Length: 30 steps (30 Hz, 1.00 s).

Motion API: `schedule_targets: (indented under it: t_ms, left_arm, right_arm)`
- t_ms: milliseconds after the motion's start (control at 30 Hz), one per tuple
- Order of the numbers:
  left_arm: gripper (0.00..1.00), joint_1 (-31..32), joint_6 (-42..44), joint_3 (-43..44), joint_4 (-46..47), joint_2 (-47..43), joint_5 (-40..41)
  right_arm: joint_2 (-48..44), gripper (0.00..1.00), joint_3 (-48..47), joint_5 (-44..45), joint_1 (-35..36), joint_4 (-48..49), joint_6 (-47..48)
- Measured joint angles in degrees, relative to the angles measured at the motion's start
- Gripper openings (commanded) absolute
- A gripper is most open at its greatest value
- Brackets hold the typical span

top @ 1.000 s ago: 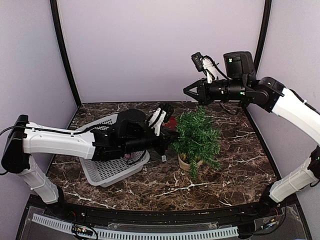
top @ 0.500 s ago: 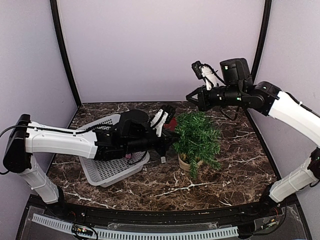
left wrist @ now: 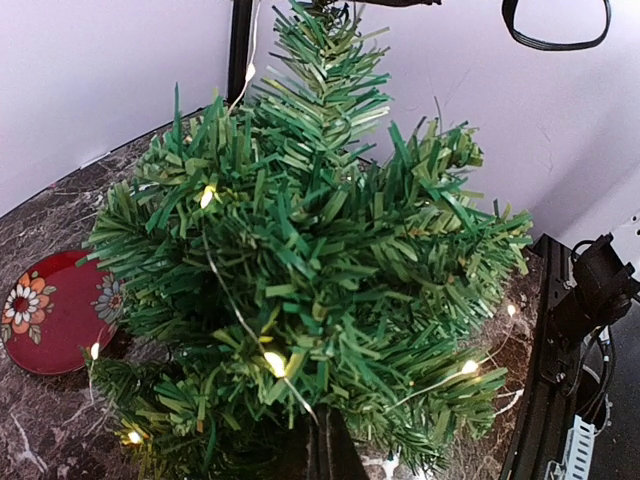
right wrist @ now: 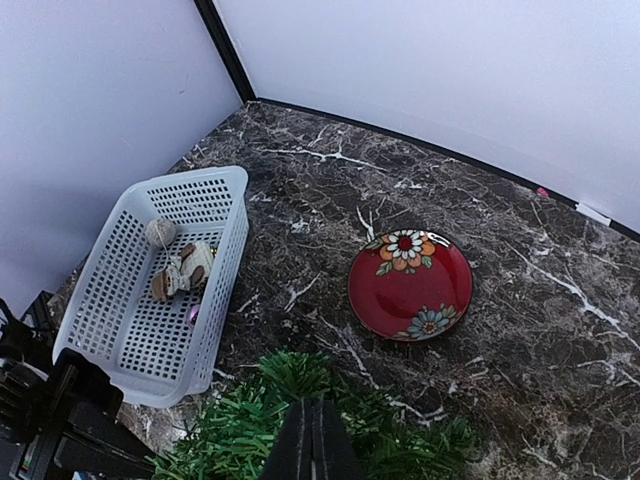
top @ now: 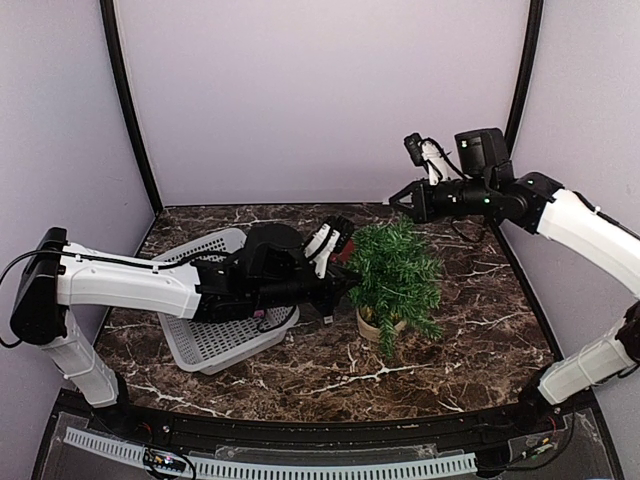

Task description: Decorate the small christmas tree

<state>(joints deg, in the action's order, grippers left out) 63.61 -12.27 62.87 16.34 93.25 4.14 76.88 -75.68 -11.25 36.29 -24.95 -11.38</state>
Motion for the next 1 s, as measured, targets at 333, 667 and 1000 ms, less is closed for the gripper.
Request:
schedule_targets:
  t_ms: [333, 667, 1000]
  left_arm:
    - [0.0, 0.0, -0.2, 0.0, -0.2, 0.2, -0.1]
    - [0.0, -0.1, -0.2, 0.0, -0.2, 0.2, -0.2]
    - [0.0, -0.1, -0.3, 0.0, -0.3, 0.8, -0.4]
  right_arm:
    - [-0.6, 0.0, 0.4, -11.6, -5.7, 2.7, -3.8]
    - [-0.6, 0.0, 3.4, -14.9, -7.6, 4.2, -4.5]
    - [-0.6, 0.0, 7.7, -16.6, -8.9, 6.6, -5.3]
